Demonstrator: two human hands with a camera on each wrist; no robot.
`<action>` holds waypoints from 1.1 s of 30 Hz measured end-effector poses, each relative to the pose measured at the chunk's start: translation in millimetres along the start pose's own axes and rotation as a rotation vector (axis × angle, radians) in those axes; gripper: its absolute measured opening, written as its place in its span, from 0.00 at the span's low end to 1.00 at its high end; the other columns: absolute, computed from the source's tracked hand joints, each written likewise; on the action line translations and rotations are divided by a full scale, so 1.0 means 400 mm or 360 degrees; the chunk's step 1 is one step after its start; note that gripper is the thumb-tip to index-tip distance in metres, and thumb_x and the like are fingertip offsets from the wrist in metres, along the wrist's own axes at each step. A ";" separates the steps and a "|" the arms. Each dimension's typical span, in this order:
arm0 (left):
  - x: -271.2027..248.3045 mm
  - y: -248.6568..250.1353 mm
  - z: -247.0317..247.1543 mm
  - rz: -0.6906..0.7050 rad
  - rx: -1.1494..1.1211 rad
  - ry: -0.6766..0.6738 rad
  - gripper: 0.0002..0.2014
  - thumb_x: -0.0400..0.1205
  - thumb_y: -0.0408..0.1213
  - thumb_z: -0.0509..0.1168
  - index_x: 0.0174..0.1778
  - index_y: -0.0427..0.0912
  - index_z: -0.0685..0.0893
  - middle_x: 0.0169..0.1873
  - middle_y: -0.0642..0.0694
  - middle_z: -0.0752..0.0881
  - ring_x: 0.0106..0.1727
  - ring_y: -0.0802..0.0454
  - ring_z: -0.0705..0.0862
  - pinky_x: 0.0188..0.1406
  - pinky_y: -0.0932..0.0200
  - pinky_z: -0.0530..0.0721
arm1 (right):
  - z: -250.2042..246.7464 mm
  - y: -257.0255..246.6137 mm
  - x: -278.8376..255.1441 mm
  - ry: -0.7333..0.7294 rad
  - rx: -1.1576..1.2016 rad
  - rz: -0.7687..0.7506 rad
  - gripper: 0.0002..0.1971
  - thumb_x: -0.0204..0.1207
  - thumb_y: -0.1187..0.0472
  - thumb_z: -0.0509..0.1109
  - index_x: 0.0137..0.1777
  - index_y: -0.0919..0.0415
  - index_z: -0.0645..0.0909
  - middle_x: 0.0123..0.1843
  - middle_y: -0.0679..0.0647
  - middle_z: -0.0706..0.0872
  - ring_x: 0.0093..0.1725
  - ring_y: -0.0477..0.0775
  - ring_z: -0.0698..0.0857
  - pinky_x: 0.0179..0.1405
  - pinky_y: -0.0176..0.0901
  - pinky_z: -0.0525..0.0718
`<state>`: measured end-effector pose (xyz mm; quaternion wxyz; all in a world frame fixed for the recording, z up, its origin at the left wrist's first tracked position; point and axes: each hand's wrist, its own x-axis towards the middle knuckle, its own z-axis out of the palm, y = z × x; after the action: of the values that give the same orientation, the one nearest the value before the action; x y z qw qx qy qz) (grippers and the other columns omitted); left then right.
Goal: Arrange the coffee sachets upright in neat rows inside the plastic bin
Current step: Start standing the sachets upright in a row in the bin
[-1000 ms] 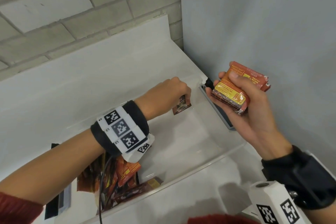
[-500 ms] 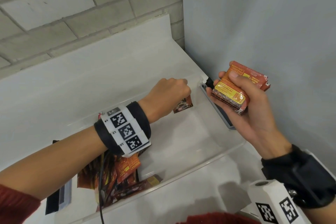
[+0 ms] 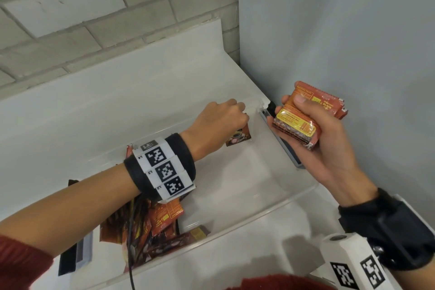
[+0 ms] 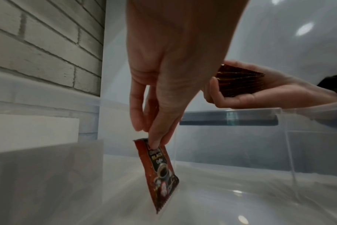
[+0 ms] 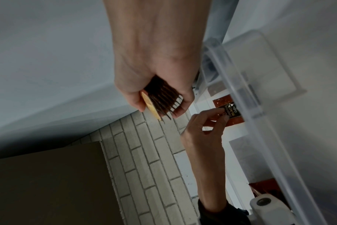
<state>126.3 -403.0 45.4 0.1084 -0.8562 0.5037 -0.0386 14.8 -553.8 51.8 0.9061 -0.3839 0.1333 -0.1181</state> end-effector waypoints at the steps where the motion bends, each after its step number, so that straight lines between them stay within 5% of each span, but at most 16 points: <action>1: 0.000 -0.003 0.003 -0.0007 -0.0028 0.0041 0.10 0.76 0.19 0.68 0.47 0.36 0.83 0.41 0.43 0.78 0.40 0.47 0.75 0.21 0.56 0.64 | -0.001 0.000 0.000 -0.0002 -0.0028 0.0010 0.09 0.69 0.61 0.71 0.50 0.57 0.83 0.42 0.52 0.89 0.44 0.50 0.90 0.60 0.56 0.86; 5: 0.001 -0.028 -0.030 -0.0068 -0.0627 0.0296 0.09 0.86 0.37 0.61 0.53 0.37 0.84 0.44 0.43 0.83 0.43 0.45 0.84 0.37 0.46 0.84 | -0.002 0.001 0.003 -0.0038 -0.0101 0.0085 0.09 0.70 0.60 0.71 0.49 0.56 0.84 0.42 0.52 0.89 0.44 0.50 0.91 0.59 0.56 0.86; 8: -0.016 -0.023 -0.087 -0.0075 -0.1270 0.0507 0.19 0.86 0.48 0.58 0.48 0.36 0.87 0.39 0.45 0.87 0.38 0.55 0.84 0.41 0.59 0.82 | 0.006 0.006 0.009 -0.0099 -0.0082 0.0156 0.04 0.71 0.57 0.72 0.42 0.54 0.89 0.42 0.54 0.89 0.45 0.51 0.89 0.60 0.56 0.85; 10: -0.030 -0.011 -0.118 -0.0127 -0.1584 0.0456 0.15 0.84 0.47 0.64 0.49 0.38 0.87 0.38 0.49 0.88 0.38 0.57 0.85 0.39 0.64 0.82 | 0.015 0.009 0.011 -0.0184 -0.0118 0.0191 0.08 0.73 0.54 0.69 0.44 0.53 0.89 0.46 0.54 0.90 0.48 0.50 0.90 0.57 0.53 0.86; 13: -0.046 0.005 -0.130 -0.0218 -0.1852 0.0336 0.18 0.75 0.47 0.73 0.58 0.44 0.84 0.42 0.51 0.85 0.40 0.56 0.85 0.40 0.64 0.83 | 0.027 0.015 0.006 -0.0321 -0.0205 0.0263 0.20 0.72 0.48 0.66 0.61 0.57 0.83 0.58 0.56 0.90 0.58 0.53 0.89 0.54 0.49 0.88; 19: -0.058 0.004 -0.118 -0.0262 -0.2157 0.0326 0.20 0.70 0.37 0.78 0.58 0.43 0.85 0.41 0.54 0.82 0.41 0.55 0.82 0.47 0.51 0.86 | 0.025 0.022 0.001 -0.0421 -0.0340 0.0348 0.44 0.54 0.30 0.76 0.67 0.58 0.80 0.64 0.60 0.87 0.64 0.59 0.86 0.53 0.49 0.87; 24: -0.070 -0.007 -0.124 -0.0260 -0.2309 0.0567 0.14 0.71 0.33 0.77 0.48 0.45 0.82 0.41 0.53 0.86 0.41 0.51 0.84 0.47 0.53 0.85 | 0.028 0.024 0.008 -0.0490 -0.0349 0.0387 0.49 0.46 0.24 0.73 0.65 0.54 0.83 0.63 0.59 0.87 0.59 0.58 0.88 0.52 0.53 0.88; 27: -0.080 -0.024 -0.129 -0.0142 -0.2420 0.0672 0.11 0.71 0.27 0.75 0.43 0.41 0.80 0.40 0.51 0.86 0.45 0.46 0.87 0.51 0.52 0.87 | 0.019 0.024 0.017 -0.0453 -0.0192 0.0507 0.52 0.40 0.26 0.78 0.63 0.60 0.83 0.49 0.61 0.88 0.46 0.56 0.89 0.46 0.53 0.89; 29: -0.086 -0.035 -0.125 0.0003 -0.2416 0.0665 0.10 0.73 0.22 0.73 0.41 0.39 0.80 0.41 0.51 0.85 0.47 0.50 0.87 0.52 0.53 0.87 | 0.019 0.021 0.015 -0.0476 -0.0114 0.0571 0.48 0.42 0.30 0.80 0.60 0.62 0.85 0.46 0.60 0.89 0.42 0.55 0.89 0.43 0.53 0.89; 33: -0.091 -0.050 -0.100 0.0097 -0.2338 0.0560 0.08 0.75 0.17 0.68 0.39 0.34 0.84 0.48 0.44 0.85 0.53 0.49 0.85 0.54 0.51 0.87 | 0.026 0.006 -0.003 -0.0548 -0.0078 0.0588 0.18 0.57 0.43 0.75 0.41 0.54 0.93 0.45 0.58 0.91 0.39 0.52 0.90 0.41 0.53 0.90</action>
<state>118.5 -367.6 90.5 -0.5711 -0.6752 0.4334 0.1738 17.6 -544.8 57.3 0.9120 -0.3894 0.0476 0.1200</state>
